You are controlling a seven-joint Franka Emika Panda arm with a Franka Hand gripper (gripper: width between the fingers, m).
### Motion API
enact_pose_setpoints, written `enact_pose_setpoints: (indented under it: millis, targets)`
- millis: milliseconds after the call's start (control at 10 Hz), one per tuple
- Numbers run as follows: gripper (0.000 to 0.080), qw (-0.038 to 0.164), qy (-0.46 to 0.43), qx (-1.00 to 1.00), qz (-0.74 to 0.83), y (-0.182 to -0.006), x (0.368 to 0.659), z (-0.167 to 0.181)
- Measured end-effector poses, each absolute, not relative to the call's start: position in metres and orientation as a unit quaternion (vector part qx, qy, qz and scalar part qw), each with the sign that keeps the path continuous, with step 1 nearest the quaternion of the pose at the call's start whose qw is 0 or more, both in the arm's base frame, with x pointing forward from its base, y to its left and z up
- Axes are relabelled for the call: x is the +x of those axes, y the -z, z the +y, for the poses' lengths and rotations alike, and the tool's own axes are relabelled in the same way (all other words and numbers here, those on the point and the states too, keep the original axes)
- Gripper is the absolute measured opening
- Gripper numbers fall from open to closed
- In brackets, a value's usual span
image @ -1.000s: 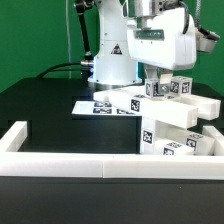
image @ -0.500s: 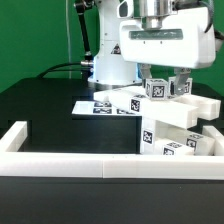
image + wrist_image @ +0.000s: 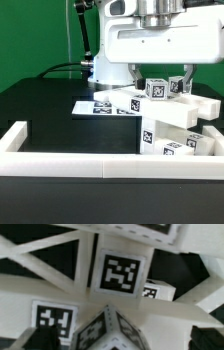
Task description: Assemble chair
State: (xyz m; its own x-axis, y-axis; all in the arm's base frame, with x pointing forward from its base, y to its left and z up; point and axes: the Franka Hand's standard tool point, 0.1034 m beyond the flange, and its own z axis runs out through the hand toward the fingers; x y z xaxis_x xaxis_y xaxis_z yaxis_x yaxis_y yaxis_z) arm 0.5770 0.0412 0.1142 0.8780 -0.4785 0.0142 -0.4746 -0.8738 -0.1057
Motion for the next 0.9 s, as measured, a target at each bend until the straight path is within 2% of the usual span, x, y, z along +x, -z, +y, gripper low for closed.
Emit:
enact_pose_setpoints:
  millis: [400,800,900]
  targets:
    - [0.0649,0.044,0.028,-0.993,0.101,-0.1140,0.5774,0.0367]
    - [0.0639,0.024,0.031,-0.999,-0.027,-0.1139,0.5774,0.0327]
    - [0.0639,0.024,0.030,-0.999,-0.024,-0.1138,0.5773,0.0325]
